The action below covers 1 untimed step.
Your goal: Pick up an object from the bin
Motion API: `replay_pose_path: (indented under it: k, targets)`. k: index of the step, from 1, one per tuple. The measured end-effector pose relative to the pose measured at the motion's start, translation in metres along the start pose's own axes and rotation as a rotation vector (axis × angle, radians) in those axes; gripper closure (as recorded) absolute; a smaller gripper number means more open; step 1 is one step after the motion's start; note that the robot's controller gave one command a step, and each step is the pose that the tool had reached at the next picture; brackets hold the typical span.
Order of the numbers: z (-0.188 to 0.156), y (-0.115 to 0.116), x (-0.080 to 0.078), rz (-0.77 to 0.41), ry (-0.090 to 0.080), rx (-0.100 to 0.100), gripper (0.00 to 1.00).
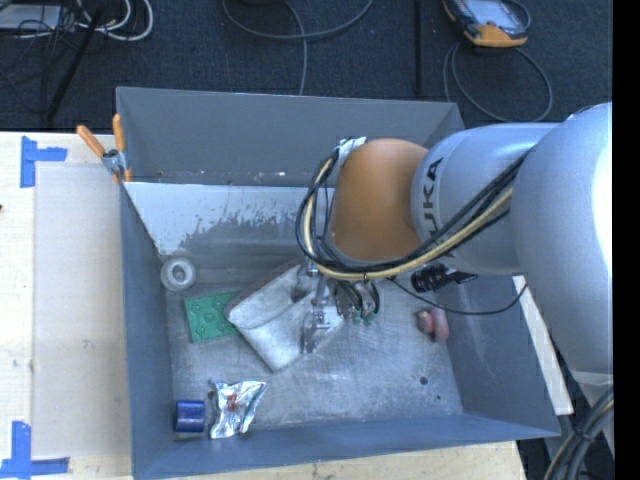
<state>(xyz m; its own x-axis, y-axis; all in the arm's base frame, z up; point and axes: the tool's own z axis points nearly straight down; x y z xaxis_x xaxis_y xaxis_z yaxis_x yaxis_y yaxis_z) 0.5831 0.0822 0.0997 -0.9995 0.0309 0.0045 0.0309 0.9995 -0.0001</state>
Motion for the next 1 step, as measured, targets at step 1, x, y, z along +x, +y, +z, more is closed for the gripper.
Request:
replay_pose_path:
  k: [1]
  targets:
    - [-0.0004, -0.0001, 0.0002, 0.001, 0.004, 0.000, 1.00]
